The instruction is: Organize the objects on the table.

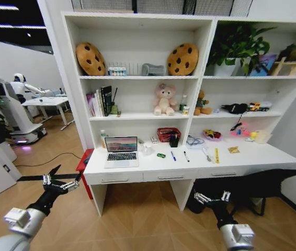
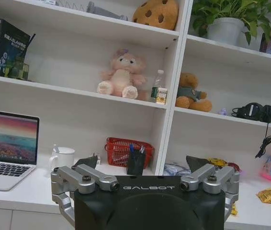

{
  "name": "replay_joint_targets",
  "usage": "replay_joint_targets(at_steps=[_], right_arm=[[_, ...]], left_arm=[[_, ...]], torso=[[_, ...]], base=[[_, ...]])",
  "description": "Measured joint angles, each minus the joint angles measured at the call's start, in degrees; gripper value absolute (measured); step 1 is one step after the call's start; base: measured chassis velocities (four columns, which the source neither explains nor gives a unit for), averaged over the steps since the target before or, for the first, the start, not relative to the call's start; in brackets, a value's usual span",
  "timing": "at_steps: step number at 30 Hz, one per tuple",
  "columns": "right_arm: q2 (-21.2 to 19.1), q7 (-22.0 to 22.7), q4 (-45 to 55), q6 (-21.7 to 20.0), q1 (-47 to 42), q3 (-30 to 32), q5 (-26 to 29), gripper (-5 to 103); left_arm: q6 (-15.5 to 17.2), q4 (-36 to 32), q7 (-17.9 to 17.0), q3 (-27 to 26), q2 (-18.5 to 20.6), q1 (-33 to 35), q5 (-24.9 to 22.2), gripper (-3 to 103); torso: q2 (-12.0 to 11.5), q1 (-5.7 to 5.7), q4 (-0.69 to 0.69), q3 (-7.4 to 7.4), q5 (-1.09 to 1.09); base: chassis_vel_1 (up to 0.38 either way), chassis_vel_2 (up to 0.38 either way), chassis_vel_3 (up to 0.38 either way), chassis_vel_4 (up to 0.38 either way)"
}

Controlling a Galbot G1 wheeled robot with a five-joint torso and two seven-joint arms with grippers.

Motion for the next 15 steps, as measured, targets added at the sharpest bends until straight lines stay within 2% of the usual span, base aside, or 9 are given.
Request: replay_joint_targets(at_steps=[1, 3, 6, 8, 9, 10, 12, 14, 15], right_arm=[[-0.4, -0.3, 0.1, 0.3, 0.0, 0.9, 1.4, 100], [-0.5, -0.3, 0.1, 0.4, 0.0, 1.2, 1.7, 100], [-1.1, -0.4, 0.2, 0.5, 0.0, 2.3, 2.8, 100], [-1.2, -0.4, 0.2, 0.5, 0.1, 2.3, 2.8, 100], [-1.0, -0.2, 0.2, 0.4, 0.2, 2.0, 2.7, 100], [-0.9, -0.2, 0.2, 0.4, 0.2, 1.8, 2.7, 100], [-0.6, -0.1, 0.2, 0.3, 0.2, 1.3, 2.5, 100], [-0.3, 0.1, 0.1, 0.1, 0.2, 0.8, 2.5, 100], [-0.3, 0.1, 0.1, 0.1, 0.2, 0.8, 2.5, 100]], left_arm=[[-1.7, 2.1, 0.9, -1.6, -0.6, 0.8, 1.1, 100], [-2.2, 2.6, 1.3, -2.0, -0.7, 1.0, 1.3, 100], [-6.0, 5.1, 4.6, -6.1, -0.6, 2.4, 4.7, 99], [-6.8, 5.4, 5.1, -7.0, -0.3, 2.6, 5.8, 99], [-8.3, 6.0, 5.7, -8.6, 0.3, 2.6, 8.6, 99], [-8.6, 6.0, 5.7, -8.9, 0.3, 2.6, 9.3, 99], [-8.0, 5.5, 4.9, -8.7, 0.0, 2.7, 8.1, 99], [-3.1, 3.1, 1.9, -6.2, -1.2, 3.8, 1.6, 99], [-3.1, 3.1, 1.9, -6.2, -1.2, 3.8, 1.6, 99]], torso=[[0.0, 0.00, 0.01, 0.00, 0.00], [0.0, 0.00, 0.01, 0.00, -0.01], [0.0, 0.00, 0.02, 0.00, -0.01], [0.0, 0.00, 0.02, 0.00, 0.01], [0.0, 0.00, 0.01, 0.00, 0.01], [0.0, 0.00, 0.01, 0.00, 0.01], [0.0, 0.00, 0.00, 0.00, 0.01], [0.0, 0.00, 0.01, 0.00, 0.01], [0.0, 0.00, 0.01, 0.00, 0.01]], base=[[0.000, 0.000, 0.000, 0.000], [0.000, 0.000, 0.000, 0.000], [0.000, 0.000, 0.000, 0.000], [0.000, 0.000, 0.000, 0.000], [0.000, 0.000, 0.000, 0.000], [0.000, 0.000, 0.000, 0.000], [0.000, 0.000, 0.000, 0.000], [0.000, 0.000, 0.000, 0.000], [0.000, 0.000, 0.000, 0.000]])
